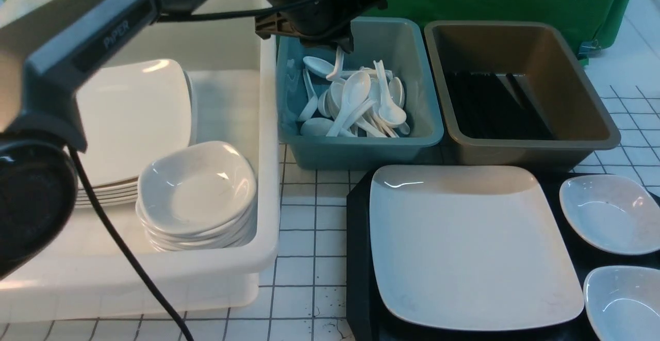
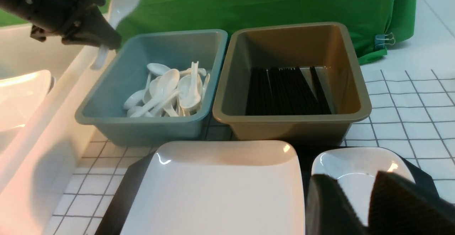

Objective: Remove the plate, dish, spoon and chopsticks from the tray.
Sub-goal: Use the left arm to put the soup spoon into the small storage box in the middle, then use the left arm to grab a plate from the dinner plate

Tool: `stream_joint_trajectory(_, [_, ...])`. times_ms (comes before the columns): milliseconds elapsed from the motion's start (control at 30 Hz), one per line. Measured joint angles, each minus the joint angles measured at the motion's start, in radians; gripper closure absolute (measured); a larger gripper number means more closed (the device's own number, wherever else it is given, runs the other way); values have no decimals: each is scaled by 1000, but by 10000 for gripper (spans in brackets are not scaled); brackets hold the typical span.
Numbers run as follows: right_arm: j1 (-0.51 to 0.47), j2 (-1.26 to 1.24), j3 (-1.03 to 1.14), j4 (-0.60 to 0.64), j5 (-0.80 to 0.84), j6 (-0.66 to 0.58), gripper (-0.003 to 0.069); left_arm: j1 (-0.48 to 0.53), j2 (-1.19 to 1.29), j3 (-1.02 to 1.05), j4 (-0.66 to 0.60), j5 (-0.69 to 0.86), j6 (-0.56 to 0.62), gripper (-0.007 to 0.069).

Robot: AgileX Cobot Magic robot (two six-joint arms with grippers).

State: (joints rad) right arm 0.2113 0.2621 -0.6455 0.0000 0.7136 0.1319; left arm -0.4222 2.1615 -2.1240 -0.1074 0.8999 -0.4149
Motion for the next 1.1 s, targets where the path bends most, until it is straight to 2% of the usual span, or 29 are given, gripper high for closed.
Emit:
stream_joint_trajectory(67, [0, 0, 0, 0, 0, 0, 461, 4, 17, -2, 0, -11, 3, 487])
stream_joint_trajectory(100, [0, 0, 0, 0, 0, 0, 461, 6, 33, -2, 0, -27, 19, 421])
stream_joint_trajectory(267, [0, 0, 0, 0, 0, 0, 461, 6, 50, -2, -53, -43, 87, 216])
stream_joint_trajectory(333, [0, 0, 0, 0, 0, 0, 461, 6, 36, -3, -94, -24, 115, 171])
stream_joint_trajectory(400, [0, 0, 0, 0, 0, 0, 461, 6, 23, -3, -109, -6, 131, 165])
stream_joint_trajectory(500, [0, 0, 0, 0, 0, 0, 461, 6, -27, -23, -121, 86, 149, 223])
stream_joint_trajectory(567, [0, 0, 0, 0, 0, 0, 461, 6, -85, -61, -125, 191, 173, 328])
stream_joint_trajectory(600, [0, 0, 0, 0, 0, 0, 461, 6, -95, -68, -126, 210, 181, 351])
stream_joint_trajectory(667, [0, 0, 0, 0, 5, 0, 461, 6, -170, -95, -140, 289, 254, 524])
stream_joint_trajectory(700, [0, 0, 0, 0, 6, 0, 461, 6, -177, -95, -140, 290, 254, 534])
stream_joint_trajectory(767, [0, 0, 0, 0, 11, 0, 461, 6, -263, -81, -231, 303, 304, 608])
stream_joint_trajectory(833, [0, 0, 0, 0, 17, 0, 461, 2, -333, -14, -330, 305, 360, 622])
stream_joint_trajectory(900, [0, 0, 0, 0, 23, 0, 461, -12, -401, 65, -376, 306, 406, 623])
stream_joint_trajectory(1100, [0, 0, 0, 0, 30, 0, 456, -98, -558, 412, -410, 313, 442, 623])
